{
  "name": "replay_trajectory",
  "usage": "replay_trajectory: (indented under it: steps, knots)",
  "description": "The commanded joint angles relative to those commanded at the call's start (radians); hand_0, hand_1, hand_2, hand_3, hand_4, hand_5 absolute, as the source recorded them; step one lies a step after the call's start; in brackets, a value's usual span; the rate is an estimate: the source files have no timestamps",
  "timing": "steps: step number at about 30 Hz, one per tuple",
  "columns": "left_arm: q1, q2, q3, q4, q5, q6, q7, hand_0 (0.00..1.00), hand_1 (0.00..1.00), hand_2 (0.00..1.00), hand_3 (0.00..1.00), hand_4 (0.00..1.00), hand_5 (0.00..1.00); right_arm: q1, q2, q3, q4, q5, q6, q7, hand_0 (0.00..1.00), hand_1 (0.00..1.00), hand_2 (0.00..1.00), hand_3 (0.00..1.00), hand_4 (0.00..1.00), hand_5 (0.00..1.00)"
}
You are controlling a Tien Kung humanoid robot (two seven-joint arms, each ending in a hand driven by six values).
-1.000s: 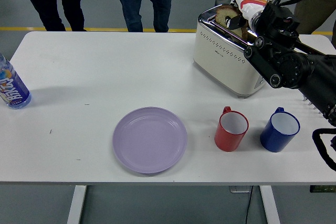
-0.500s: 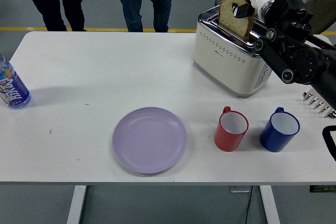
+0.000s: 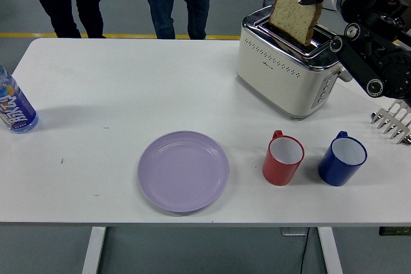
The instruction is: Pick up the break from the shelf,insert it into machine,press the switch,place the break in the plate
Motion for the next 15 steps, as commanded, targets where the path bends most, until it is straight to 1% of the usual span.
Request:
replay_trajectory:
  steps: [9,10,14,15]
  knots:
    - [0.000,0.001,0.001,0.000,-0.005,0.002,-0.001,0.630,0.497,0.493,0.539,0.334,0.799,-0.002,-0.035,0.022,0.073,-0.019,0.005,-0.007,0.100,0.183,0.415,0.483,0.488,0.041]
    - [0.000,0.001,0.002,0.000,-0.007,0.002,-0.001,0.630,0.497,0.493,0.539,0.334,0.799,-0.005,-0.043,0.028,0.091,-0.021,0.007,-0.010,0.100,0.183,0.415,0.483,0.488,0.041]
    - [0.001,0.001,0.004,0.000,-0.009,0.002,-0.002,0.630,0.496,0.492,0.539,0.333,0.799,-0.012,-0.060,0.038,0.127,-0.024,0.011,-0.016,0.097,0.179,0.413,0.483,0.485,0.044]
    - [0.002,0.001,0.003,0.000,-0.009,0.002,-0.002,0.630,0.496,0.492,0.539,0.333,0.799,-0.017,-0.070,0.044,0.153,-0.025,0.014,-0.021,0.097,0.179,0.413,0.483,0.485,0.044]
